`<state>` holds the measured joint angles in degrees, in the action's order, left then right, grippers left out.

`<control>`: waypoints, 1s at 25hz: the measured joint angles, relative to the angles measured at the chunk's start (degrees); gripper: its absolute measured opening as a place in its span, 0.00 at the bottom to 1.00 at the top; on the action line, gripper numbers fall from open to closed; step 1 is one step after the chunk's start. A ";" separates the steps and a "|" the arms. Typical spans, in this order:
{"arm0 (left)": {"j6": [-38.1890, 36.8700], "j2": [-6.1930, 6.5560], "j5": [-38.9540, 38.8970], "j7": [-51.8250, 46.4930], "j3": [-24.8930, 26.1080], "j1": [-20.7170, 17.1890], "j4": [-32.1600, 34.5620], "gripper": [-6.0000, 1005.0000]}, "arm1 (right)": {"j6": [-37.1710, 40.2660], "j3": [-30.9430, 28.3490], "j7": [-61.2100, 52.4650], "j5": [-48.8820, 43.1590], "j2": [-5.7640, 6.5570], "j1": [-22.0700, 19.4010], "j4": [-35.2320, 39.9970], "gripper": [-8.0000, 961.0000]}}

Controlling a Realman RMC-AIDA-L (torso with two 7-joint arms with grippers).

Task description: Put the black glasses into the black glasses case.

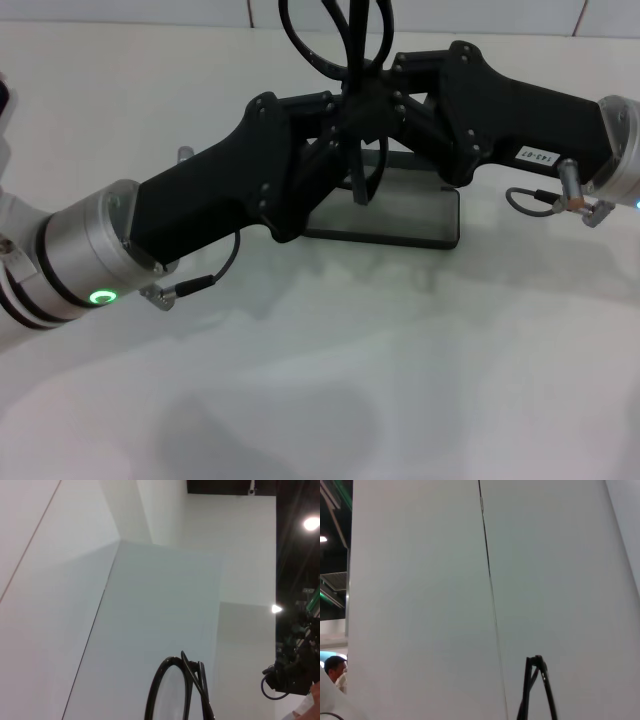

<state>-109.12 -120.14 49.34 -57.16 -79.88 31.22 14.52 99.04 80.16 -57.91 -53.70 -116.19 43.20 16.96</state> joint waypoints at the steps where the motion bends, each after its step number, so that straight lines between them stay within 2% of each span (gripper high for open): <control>1: -0.03 0.00 0.05 -0.01 -0.01 -0.07 -0.01 0.06 | -0.17 0.08 -0.01 0.14 0.00 -0.09 0.00 0.08; 25: -0.61 0.18 0.61 0.43 0.24 0.06 -0.01 0.06 | -0.97 0.40 0.35 0.70 0.00 -0.30 0.09 0.08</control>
<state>-109.73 -119.96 49.95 -56.73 -79.64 31.28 14.50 98.07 80.56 -57.56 -53.00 -116.19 42.91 17.06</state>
